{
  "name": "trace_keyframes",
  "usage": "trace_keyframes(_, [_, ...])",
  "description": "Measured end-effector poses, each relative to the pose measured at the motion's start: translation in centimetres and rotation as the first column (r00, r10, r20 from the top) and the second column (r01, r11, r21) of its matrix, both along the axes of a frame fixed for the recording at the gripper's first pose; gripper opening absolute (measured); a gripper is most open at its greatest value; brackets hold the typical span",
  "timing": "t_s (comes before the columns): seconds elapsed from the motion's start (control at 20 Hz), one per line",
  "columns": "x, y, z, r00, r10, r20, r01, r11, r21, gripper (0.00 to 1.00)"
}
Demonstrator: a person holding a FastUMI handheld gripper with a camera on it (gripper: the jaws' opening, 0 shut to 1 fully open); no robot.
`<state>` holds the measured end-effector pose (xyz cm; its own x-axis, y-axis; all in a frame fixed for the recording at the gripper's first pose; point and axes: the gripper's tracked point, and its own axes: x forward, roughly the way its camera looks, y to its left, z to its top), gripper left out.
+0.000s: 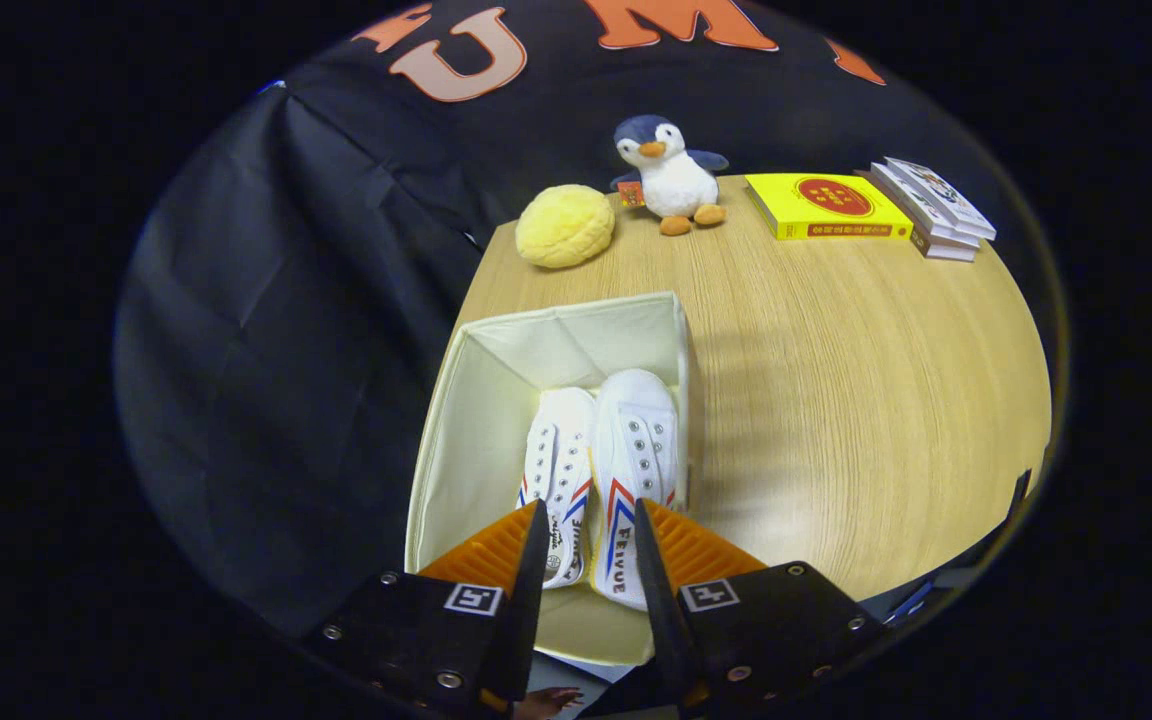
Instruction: Open the storage box then place both shoes into the box .Put the left shoe in first, then the right shoe, with the right side of both shoes facing outward in a uniform manner.
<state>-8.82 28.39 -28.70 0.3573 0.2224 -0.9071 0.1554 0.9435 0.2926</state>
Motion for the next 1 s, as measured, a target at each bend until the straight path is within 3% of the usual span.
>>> trace_keyframes(0.25, [1.5,-5.2,4.2,0.987,0.007,0.161,-0.008,1.0,0.006,0.65])
trace_keyframes(0.5, [1.7,-11.3,7.4,0.951,0.007,0.308,-0.006,1.0,-0.003,0.76])
trace_keyframes(0.85, [1.2,-21.4,11.7,0.84,0.002,0.542,0.071,0.991,-0.114,0.94])
trace_keyframes(1.0, [1.0,-25.3,14.0,0.77,0.003,0.638,0.114,0.983,-0.141,0.96])
